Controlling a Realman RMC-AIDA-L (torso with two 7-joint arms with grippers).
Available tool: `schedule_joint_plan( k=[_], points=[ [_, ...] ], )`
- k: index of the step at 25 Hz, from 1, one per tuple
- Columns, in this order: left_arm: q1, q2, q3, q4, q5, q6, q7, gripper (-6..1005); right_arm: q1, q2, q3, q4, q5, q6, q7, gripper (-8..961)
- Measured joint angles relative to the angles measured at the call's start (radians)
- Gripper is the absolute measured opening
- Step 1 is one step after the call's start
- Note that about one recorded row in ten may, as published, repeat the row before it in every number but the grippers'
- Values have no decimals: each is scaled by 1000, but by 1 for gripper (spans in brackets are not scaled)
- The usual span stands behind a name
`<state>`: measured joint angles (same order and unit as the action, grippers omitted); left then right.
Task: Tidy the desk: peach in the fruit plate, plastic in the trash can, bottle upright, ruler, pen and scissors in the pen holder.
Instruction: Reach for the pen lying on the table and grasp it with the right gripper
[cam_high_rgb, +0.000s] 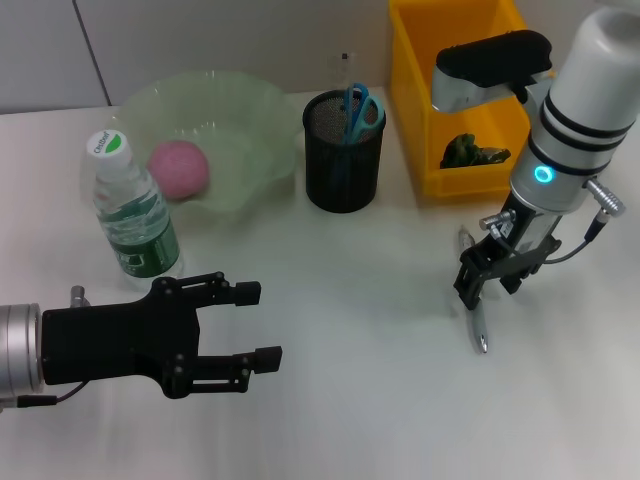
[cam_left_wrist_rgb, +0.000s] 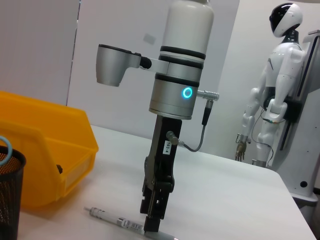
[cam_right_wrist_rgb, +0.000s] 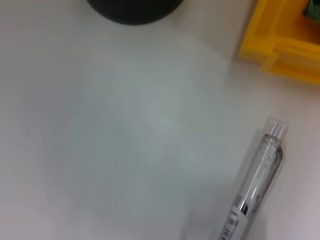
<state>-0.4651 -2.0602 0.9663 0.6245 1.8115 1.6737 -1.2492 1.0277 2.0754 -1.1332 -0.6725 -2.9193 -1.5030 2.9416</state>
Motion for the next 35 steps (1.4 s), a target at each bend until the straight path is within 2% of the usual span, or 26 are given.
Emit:
schedule_joint_plan(
  k=[10, 35],
  points=[
    [0, -1, 0, -1, 0, -5, 2, 802, 0, 2, -22, 1, 2, 12, -1, 423],
    [-9, -3, 0, -2, 0, -8, 2, 802, 16, 2, -17, 48, 10, 43, -3, 424]
  ],
)
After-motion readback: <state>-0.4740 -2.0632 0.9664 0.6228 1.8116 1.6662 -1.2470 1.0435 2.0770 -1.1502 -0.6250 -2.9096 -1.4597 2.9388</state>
